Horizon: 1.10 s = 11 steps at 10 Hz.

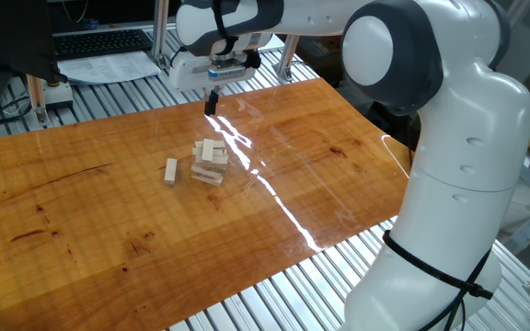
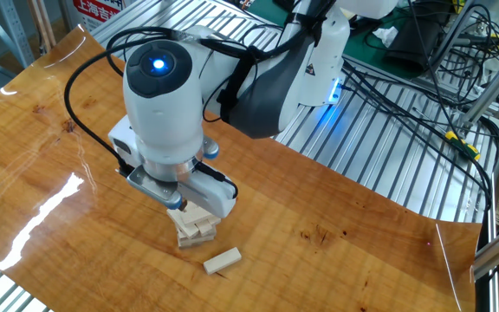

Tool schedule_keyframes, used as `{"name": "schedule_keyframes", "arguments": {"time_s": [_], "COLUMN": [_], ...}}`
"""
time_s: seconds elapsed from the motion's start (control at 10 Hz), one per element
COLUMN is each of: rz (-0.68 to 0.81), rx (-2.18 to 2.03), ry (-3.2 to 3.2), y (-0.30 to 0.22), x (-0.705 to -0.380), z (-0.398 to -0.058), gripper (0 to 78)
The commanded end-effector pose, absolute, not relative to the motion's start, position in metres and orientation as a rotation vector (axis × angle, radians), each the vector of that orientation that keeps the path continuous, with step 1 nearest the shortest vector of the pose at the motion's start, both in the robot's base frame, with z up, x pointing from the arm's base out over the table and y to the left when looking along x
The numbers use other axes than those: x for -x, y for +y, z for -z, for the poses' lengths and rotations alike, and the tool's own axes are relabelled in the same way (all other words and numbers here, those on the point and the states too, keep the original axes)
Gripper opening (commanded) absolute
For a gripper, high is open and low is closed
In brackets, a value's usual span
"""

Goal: Play Jenga

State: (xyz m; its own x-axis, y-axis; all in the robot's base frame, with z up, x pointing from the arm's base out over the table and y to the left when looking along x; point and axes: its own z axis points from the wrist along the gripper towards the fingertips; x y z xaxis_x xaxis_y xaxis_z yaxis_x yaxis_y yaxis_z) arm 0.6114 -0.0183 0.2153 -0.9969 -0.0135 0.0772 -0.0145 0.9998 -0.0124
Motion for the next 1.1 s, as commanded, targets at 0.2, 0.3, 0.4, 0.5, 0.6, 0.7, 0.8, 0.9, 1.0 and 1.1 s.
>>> {"name": "schedule_keyframes", "arguments": {"time_s": [0.2, 0.3, 0.4, 0.5, 0.6, 0.7, 0.8, 0.9, 1.0, 1.1], "rz": [-0.073, -0.073, -0.072, -0.071, -0.067, -0.051, -0.02, 0.002, 0.033, 0.019], "rx": [-0.043, -0.038, -0.036, -0.031, -0.026, -0.007, 0.021, 0.049, 0.078, 0.066], "ry": [-3.108, -3.119, -3.126, -3.141, -3.145, -3.146, -3.148, -3.151, -3.155, -3.158], "y": [-0.0297, -0.0311, -0.0319, -0.0333, -0.0341, -0.0346, -0.0347, -0.0347, -0.0348, -0.0348], "x": [-0.5548, -0.5535, -0.5527, -0.5507, -0.5494, -0.5485, -0.5484, -0.5484, -0.5483, -0.5483], "z": [-0.2301, -0.2324, -0.2337, -0.2357, -0.2366, -0.2373, -0.2374, -0.2374, -0.2375, -0.2376], "gripper": [1.2, 1.2, 1.2, 1.2, 1.2, 1.2, 1.2, 1.2, 1.2, 1.2]}}
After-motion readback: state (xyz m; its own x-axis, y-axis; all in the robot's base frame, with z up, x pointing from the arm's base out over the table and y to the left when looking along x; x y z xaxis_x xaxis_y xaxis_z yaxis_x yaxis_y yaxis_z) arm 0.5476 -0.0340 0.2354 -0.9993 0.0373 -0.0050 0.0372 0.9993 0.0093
